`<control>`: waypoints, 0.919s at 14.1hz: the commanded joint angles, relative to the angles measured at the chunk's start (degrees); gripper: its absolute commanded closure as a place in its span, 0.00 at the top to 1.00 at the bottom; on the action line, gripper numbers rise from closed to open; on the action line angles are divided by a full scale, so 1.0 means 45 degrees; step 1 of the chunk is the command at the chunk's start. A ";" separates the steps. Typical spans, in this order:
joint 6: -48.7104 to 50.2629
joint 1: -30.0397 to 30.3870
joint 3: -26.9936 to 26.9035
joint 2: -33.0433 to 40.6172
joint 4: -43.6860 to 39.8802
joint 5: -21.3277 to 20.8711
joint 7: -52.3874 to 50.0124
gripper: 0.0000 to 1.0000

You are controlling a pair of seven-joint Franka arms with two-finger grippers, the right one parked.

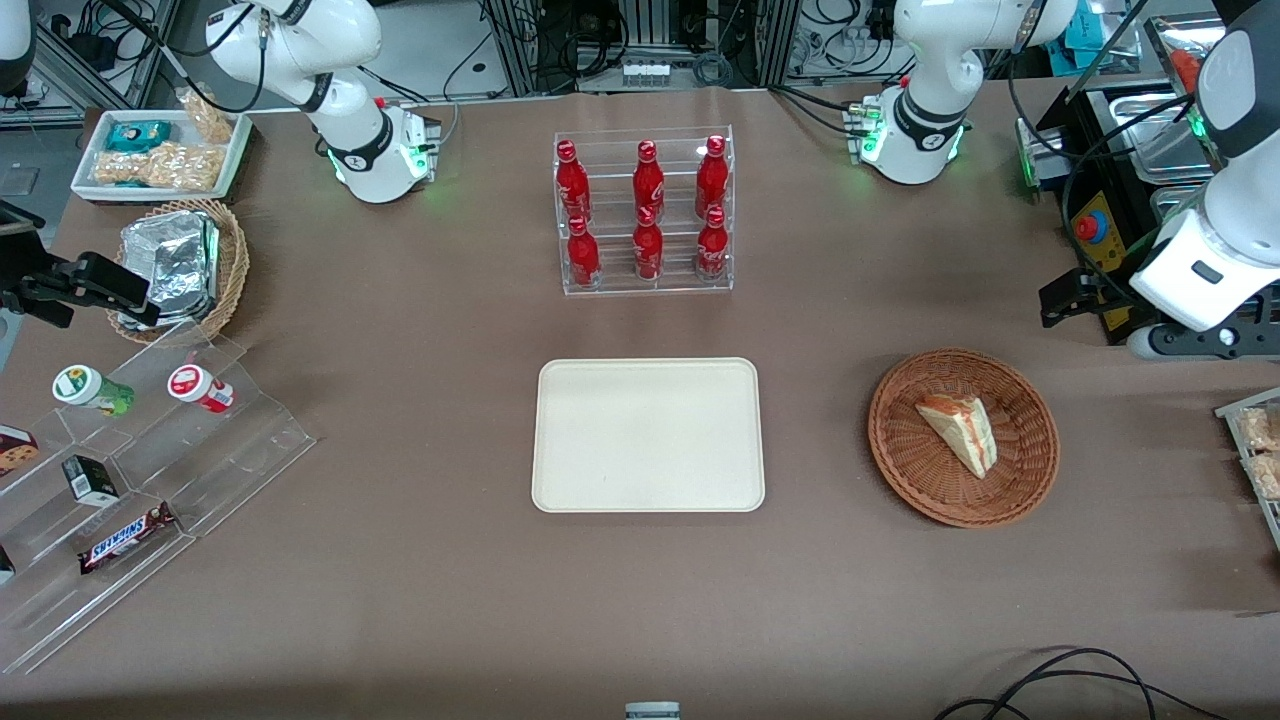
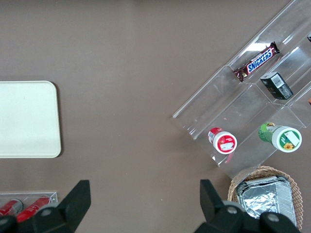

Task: Place sandwich from basket to tray
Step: 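Move the left gripper down over the sandwich in the wicker basket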

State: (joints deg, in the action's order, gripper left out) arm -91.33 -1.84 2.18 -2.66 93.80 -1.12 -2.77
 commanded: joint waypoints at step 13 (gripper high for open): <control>-0.6184 0.0096 0.0083 -0.2394 0.3981 -0.0024 -0.5633 1.00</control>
State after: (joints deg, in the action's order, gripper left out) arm -116.12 -1.80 2.14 -12.56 110.53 -1.12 -17.07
